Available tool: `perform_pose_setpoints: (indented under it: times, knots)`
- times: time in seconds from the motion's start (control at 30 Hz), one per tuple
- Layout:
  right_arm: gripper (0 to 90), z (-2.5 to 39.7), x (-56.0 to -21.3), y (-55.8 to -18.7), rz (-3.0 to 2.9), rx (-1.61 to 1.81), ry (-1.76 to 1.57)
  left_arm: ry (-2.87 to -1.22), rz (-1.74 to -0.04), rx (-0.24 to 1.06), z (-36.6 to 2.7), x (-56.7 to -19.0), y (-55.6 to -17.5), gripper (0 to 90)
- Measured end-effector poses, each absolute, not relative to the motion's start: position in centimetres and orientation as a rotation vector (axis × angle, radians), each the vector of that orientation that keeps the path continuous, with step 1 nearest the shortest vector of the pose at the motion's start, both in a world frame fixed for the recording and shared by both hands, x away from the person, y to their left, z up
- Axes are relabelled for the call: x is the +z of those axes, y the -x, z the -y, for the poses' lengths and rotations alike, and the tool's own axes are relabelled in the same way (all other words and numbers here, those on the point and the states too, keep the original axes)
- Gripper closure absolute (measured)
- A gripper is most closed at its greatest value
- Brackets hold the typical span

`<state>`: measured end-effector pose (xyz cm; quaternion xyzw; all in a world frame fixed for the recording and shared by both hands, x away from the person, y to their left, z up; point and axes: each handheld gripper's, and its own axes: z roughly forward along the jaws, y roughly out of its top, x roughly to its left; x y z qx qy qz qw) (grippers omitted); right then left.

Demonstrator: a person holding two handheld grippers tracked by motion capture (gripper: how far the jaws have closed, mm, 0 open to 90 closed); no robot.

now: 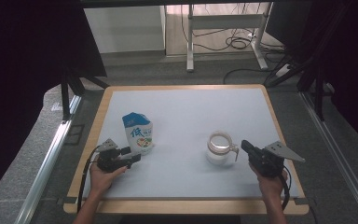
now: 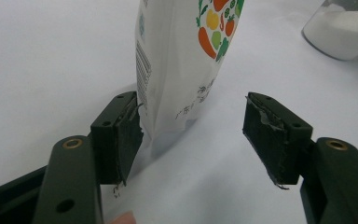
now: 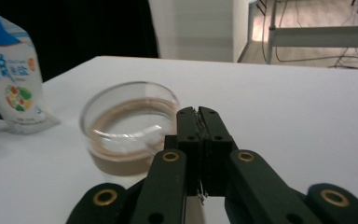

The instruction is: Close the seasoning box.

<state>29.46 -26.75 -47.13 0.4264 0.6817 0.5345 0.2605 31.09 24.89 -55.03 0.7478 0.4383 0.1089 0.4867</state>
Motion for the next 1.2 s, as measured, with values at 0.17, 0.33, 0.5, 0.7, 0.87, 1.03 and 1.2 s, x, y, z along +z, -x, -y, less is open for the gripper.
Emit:
perform_pose_setpoints:
  times: [0.17,0.33,0.5,0.7,0.87,1.03,1.2]
  knots:
    - [72.6,28.7,-48.3,-30.2,-1.846,1.422,-1.18,-1.821,-1.068,0.261,-24.9,-55.1,-31.1,36.1]
    - [62.1,30.0,-49.7,-31.1,-1.886,1.374,-1.225,-1.826,-1.065,0.262,-24.8,-55.1,-31.1,36.0]
    - [52.6,30.5,-50.7,-31.5,-1.919,1.29,-1.246,-1.827,-1.068,0.266,-24.8,-55.0,-31.1,35.9]
    - [43.1,30.9,-52.2,-32.1,-1.984,1.173,-1.28,-1.831,-1.069,0.267,-24.8,-55.1,-31.1,35.9]
    - [40.5,30.8,-52.3,-32.2,-1.992,1.161,-1.286,-1.835,-1.071,0.27,-24.7,-55.1,-31.1,35.8]
    - [37.1,30.8,-52.3,-32.3,-1.997,1.157,-1.284,-1.844,-1.089,0.27,-24.6,-55.1,-31.3,35.2]
    - [31.3,30.6,-52.4,-32.7,-2.03,1.118,-1.296,-1.876,-1.096,0.29,-24.1,-55.0,-31.4,34.5]
